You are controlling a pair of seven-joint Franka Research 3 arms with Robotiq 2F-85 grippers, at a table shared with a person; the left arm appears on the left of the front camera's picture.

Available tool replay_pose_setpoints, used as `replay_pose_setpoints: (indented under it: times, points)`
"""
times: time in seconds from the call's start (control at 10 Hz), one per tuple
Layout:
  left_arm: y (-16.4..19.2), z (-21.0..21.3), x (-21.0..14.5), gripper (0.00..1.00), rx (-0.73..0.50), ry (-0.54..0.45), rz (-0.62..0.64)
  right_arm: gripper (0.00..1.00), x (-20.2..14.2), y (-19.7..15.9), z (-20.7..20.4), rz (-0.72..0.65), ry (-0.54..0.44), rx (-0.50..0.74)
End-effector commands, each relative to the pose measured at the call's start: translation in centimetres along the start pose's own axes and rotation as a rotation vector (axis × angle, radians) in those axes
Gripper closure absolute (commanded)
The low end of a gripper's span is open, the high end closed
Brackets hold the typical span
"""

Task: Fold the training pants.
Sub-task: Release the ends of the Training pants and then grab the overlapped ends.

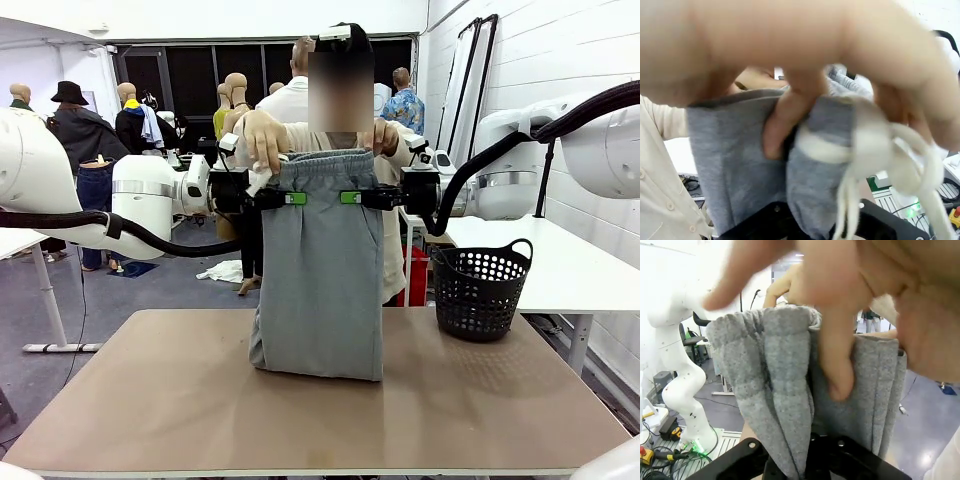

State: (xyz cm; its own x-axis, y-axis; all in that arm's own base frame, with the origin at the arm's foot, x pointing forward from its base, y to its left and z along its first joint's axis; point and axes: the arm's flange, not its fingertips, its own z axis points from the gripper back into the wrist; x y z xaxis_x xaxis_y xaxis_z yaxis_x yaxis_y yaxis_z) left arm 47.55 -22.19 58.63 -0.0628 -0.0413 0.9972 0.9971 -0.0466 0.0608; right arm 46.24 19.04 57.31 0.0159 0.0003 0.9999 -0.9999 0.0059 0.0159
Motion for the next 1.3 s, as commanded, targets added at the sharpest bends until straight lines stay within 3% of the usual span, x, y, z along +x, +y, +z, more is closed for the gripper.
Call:
replay_pose_setpoints:
  times: [0.0,1.2]
  points:
    - [-0.27,0.06,0.18,1.0,0.003,-0.006,-0.023,1.0,0.19,0.1,-0.01,0.007,-0.003,0.004]
    - [-0.27,0.06,0.18,1.0,0.003,-0.006,-0.023,1.0,0.19,0.1,-0.01,0.007,-0.003,0.004]
